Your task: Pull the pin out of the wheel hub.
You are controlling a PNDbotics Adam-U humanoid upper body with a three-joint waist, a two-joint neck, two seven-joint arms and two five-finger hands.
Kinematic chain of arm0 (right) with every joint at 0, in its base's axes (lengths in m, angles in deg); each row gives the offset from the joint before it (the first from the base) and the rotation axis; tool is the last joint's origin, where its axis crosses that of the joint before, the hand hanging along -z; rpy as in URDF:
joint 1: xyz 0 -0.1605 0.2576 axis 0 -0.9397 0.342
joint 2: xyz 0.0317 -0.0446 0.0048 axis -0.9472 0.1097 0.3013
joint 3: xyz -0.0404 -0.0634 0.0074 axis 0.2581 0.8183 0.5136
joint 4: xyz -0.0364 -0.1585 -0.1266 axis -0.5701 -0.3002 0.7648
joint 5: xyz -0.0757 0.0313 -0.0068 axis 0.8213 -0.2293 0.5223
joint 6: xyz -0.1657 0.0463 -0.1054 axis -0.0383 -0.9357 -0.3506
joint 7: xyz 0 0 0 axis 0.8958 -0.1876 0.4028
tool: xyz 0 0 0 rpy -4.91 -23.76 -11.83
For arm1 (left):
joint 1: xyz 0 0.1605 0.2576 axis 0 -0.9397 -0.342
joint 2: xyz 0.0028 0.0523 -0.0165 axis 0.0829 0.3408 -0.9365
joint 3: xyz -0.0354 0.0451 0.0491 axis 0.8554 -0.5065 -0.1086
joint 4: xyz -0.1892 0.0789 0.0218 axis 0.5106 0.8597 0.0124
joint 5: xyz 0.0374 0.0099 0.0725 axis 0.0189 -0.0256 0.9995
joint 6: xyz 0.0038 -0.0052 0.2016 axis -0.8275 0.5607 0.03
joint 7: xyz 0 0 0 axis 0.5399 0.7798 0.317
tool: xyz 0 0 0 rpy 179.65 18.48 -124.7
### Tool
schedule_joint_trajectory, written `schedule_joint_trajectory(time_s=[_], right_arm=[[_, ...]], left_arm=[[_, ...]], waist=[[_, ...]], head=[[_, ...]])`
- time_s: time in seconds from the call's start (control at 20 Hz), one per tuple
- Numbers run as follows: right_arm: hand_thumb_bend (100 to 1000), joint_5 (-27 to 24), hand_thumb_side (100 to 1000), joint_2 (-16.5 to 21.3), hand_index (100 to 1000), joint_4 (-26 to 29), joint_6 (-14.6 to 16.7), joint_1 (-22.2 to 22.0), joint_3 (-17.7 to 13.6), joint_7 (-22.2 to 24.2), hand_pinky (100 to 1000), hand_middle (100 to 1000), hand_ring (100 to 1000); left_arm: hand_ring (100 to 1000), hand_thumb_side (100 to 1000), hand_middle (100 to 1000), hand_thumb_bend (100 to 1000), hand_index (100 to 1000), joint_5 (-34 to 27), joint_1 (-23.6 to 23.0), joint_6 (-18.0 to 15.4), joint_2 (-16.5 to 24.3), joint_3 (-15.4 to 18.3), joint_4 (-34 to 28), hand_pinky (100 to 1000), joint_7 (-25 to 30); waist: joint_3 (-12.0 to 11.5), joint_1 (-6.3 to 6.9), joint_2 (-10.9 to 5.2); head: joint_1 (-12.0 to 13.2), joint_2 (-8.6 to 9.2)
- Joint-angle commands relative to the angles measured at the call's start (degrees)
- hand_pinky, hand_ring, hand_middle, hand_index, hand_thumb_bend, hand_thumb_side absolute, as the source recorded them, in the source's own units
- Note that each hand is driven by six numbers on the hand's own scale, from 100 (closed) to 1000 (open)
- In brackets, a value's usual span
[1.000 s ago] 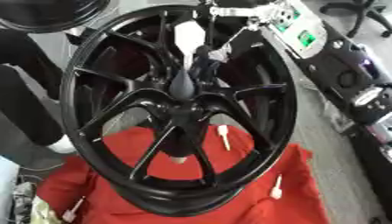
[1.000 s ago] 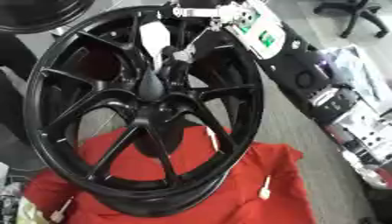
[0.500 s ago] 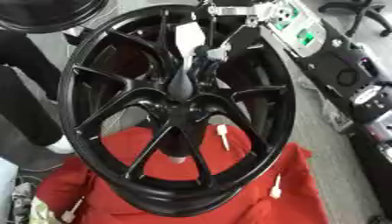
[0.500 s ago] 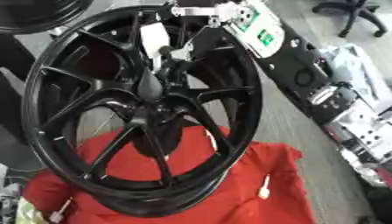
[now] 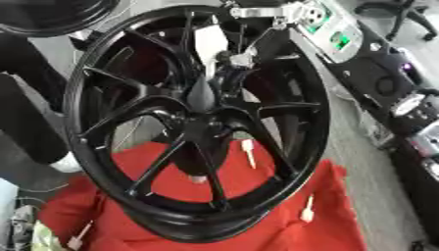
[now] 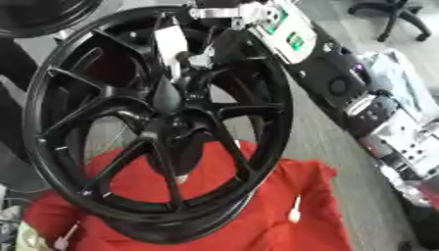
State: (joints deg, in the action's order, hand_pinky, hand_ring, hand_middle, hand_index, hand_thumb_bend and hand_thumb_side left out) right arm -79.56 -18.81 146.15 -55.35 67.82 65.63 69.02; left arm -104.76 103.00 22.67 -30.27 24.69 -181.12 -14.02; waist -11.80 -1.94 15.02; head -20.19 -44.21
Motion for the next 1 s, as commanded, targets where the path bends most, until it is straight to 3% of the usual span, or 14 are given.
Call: schedule_joint_trajectory(time_s=[0.05, 0.25, 1.0], right_arm=[[100, 0.80, 389, 1.57, 643, 0.07, 10.35, 0.70, -0.13, 10.38, 914, 409, 743], [100, 0.78, 327, 1.63, 603, 0.39, 9.49, 0.76, -0.70, 10.38, 901, 375, 717], [100, -2.26, 333, 2.34, 486, 1.67, 3.52, 0.78, -1.22, 10.38, 883, 275, 624]], left_arm=[[706, 760, 614, 100, 671, 0.24, 0.62, -0.04, 1.03, 0.47, -0.82, 715, -0.22], [706, 761, 614, 100, 671, 0.25, 0.58, 0.06, 1.04, 0.50, -0.83, 716, -0.26], [704, 764, 613, 100, 671, 0.32, 0.62, 0.42, 1.05, 0.50, -0.83, 717, -0.32]], waist=[[-0.11, 0.16, -0.73], [-0.07, 0.08, -0.71], [-0.10, -0.38, -0.81]], head=[[-0.48, 0.09], [-0.45, 0.09], [-0.09, 0.09]])
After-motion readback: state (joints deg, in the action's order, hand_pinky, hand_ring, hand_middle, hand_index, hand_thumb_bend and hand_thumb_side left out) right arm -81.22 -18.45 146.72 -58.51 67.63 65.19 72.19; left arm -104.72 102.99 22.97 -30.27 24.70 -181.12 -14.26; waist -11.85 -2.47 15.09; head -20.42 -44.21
